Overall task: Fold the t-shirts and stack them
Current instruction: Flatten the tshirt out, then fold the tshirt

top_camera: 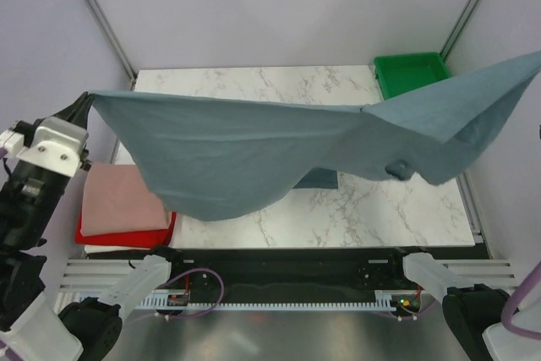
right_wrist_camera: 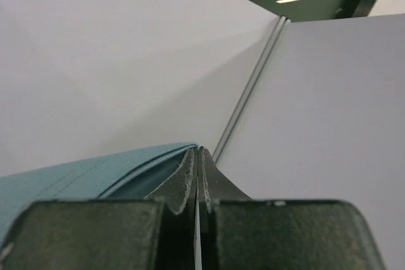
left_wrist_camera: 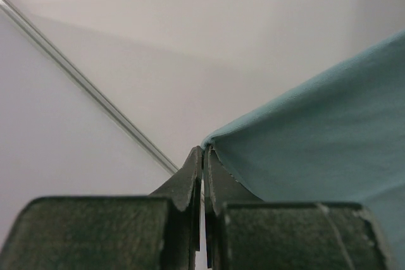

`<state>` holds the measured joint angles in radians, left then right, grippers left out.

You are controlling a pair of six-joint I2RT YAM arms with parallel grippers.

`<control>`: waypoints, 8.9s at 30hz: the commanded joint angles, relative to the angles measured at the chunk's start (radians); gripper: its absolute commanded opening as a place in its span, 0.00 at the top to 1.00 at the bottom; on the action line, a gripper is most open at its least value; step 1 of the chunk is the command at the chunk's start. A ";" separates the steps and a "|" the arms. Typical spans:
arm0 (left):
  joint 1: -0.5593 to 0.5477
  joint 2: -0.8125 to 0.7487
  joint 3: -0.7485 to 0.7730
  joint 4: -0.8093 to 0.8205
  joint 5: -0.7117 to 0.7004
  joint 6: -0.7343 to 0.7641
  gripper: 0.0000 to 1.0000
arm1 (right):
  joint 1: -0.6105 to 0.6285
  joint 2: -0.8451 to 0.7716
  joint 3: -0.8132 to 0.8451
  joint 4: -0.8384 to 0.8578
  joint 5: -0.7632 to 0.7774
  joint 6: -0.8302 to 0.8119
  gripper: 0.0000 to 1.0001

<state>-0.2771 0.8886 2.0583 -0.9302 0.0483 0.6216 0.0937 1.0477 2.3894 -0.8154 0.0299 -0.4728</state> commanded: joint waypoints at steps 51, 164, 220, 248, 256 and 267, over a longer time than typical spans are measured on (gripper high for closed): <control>0.088 1.220 -0.261 0.625 -0.037 0.150 0.98 | 0.054 1.353 -0.054 0.671 0.088 -0.170 1.00; 0.245 1.121 -0.392 0.657 0.145 0.299 0.98 | 0.015 0.724 -0.736 0.384 0.027 -0.082 1.00; 0.274 1.001 -0.682 0.717 0.064 0.305 0.69 | 0.028 0.388 -1.043 0.156 -0.219 0.037 0.77; 0.308 1.378 -0.055 0.369 0.108 -0.226 0.34 | -0.045 1.150 -0.455 0.277 -0.036 0.036 0.59; 0.328 1.435 0.017 0.378 0.085 -0.358 0.31 | -0.091 1.276 -0.345 0.275 -0.036 0.051 0.58; 0.337 1.472 0.026 0.399 0.097 -0.410 0.28 | -0.134 1.416 -0.196 0.275 -0.042 0.074 0.56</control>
<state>0.0559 2.3497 2.0449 -0.5468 0.1345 0.2619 -0.0296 2.4435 2.1181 -0.5560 -0.0212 -0.4213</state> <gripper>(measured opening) 0.720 0.435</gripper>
